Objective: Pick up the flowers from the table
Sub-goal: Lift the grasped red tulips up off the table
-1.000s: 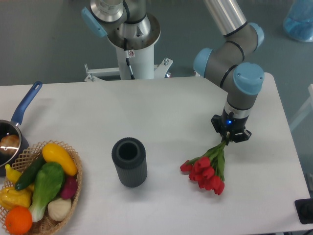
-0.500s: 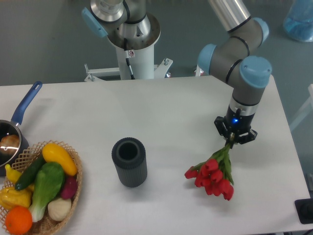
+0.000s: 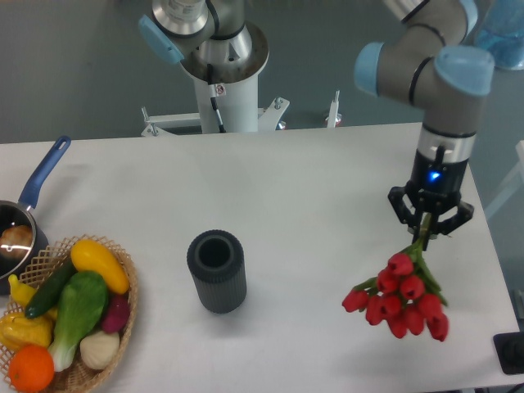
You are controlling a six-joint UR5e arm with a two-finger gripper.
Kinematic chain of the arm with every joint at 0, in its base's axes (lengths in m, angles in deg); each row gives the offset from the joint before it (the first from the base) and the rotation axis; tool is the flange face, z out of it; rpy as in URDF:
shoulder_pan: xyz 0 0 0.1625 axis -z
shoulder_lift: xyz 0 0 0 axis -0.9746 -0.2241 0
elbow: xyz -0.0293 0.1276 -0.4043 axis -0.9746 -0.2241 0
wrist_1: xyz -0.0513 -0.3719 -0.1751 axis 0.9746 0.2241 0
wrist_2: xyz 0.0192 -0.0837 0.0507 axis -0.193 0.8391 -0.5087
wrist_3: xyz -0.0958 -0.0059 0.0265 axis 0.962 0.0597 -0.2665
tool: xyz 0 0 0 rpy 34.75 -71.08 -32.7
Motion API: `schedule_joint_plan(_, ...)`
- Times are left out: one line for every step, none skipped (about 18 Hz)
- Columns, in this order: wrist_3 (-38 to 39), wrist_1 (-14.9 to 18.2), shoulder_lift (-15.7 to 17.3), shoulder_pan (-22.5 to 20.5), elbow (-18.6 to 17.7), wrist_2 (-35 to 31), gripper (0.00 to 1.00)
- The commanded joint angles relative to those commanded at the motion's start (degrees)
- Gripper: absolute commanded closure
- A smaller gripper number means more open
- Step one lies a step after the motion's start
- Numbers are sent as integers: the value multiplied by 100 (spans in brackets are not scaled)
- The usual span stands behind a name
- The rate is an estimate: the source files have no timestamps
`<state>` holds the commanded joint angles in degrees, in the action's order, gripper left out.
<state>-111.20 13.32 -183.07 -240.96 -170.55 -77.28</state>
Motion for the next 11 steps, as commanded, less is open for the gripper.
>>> schedule_joint_plan(70,0,79,-9,0,79,83)
schedule_joint_plan(132,0,132,-9,0,124,83)
schedule_joint_plan(158,9,149,-26,0,124,83)
schedule_joint_plan(185,17,176,-70,-9,133,83)
schedule_joint_plan(185,18,237,-97,-35,124,83)
schedule_joint_plan(185,35,281,-123,-44,133,83)
schedule_joint_plan(185,35,308,-141,-44,168,83)
schedule_joint_plan(202,35,317,-141,-44,220,83)
schedule_joint_plan(237,35,317,-141,-44,256,83)
schedule_joint_plan(299,35,317,-141,-35,273,83)
schedule_joint_plan(369,35,317,-141,0,282,83)
